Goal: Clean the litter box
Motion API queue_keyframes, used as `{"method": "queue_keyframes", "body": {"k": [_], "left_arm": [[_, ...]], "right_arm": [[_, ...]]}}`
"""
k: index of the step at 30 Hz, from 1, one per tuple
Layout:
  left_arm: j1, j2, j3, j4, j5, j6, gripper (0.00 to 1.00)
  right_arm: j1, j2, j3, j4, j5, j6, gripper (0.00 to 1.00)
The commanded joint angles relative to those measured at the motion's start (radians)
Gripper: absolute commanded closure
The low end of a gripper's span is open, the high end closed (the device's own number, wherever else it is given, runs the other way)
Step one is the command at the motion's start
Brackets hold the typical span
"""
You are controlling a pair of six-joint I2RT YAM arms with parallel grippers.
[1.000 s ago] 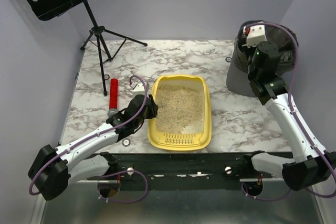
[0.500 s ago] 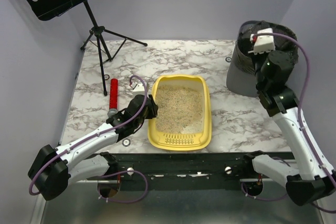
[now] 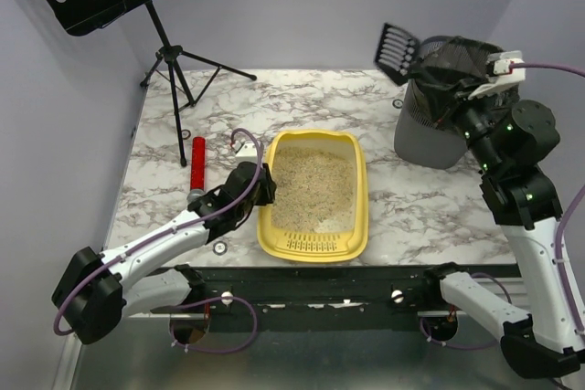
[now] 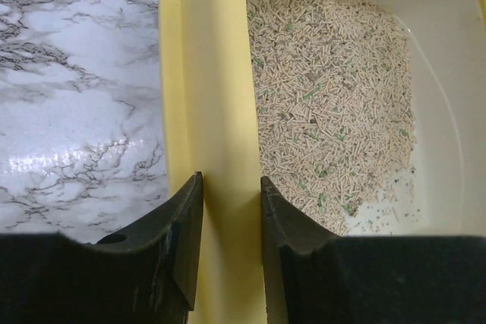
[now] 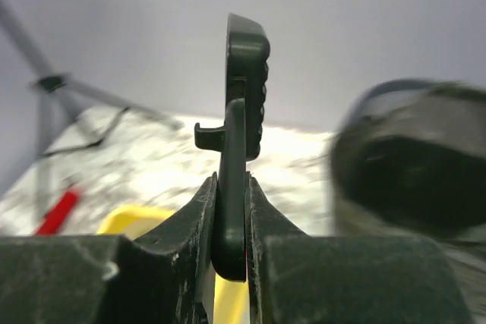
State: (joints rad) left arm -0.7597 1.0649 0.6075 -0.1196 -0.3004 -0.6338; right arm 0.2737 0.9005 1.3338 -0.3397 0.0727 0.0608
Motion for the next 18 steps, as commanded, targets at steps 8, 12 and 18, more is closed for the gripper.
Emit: {"method": "queue_keyframes", "body": {"k": [8, 12, 18], "left_arm": [[-0.004, 0.116, 0.090, -0.098, 0.162, 0.206, 0.94], [-0.004, 0.150, 0.124, -0.126, 0.130, 0.158, 0.94], [-0.004, 0.092, 0.112, -0.228, -0.066, -0.141, 0.98]], "right_arm": [[0.054, 0.054, -0.189, -0.260, -0.631, 0.340, 1.00], [0.094, 0.012, -0.235, -0.346, -0.549, 0.321, 1.00], [0.110, -0.054, -0.334, -0.352, -0.522, 0.338, 1.00]]}}
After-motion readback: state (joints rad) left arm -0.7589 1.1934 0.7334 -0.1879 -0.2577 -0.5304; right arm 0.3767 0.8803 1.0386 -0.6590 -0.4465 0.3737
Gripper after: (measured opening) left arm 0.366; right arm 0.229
